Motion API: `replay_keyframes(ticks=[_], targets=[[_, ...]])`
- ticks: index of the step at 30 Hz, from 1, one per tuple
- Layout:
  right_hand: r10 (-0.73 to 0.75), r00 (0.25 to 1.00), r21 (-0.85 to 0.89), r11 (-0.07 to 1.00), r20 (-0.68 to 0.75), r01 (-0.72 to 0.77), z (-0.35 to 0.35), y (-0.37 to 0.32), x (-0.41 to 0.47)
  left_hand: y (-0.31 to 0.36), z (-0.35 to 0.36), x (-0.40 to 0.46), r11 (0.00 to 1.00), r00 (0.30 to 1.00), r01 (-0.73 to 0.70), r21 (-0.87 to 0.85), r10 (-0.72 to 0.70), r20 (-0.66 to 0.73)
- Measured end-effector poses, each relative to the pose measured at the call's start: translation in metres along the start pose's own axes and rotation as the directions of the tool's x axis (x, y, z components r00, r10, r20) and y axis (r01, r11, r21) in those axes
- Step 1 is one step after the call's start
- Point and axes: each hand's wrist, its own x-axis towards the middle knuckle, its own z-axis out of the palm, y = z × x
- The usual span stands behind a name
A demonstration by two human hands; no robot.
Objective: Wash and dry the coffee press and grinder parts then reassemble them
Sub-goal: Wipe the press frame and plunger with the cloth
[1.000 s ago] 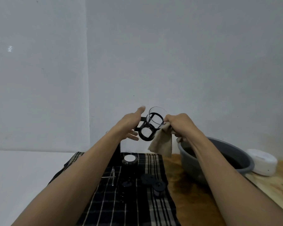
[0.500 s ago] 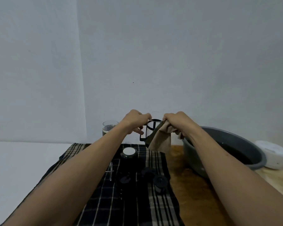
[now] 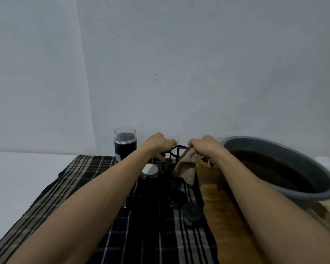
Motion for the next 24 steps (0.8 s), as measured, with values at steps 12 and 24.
replay_keyframes(ticks=[12, 24], targets=[[-0.080, 0.996, -0.055, 0.995, 0.043, 0.083, -0.058, -0.016, -0.037, -0.005, -0.039, -0.048, 0.985, 0.960, -0.164, -0.053, 0.147, -0.240], [-0.183, 0.934, 0.947, -0.038, 0.306, -0.318, 0.031, -0.009, -0.143, -0.110, -0.113, -0.134, 0.958, 0.908, 0.227, 0.175, -0.143, -0.395]])
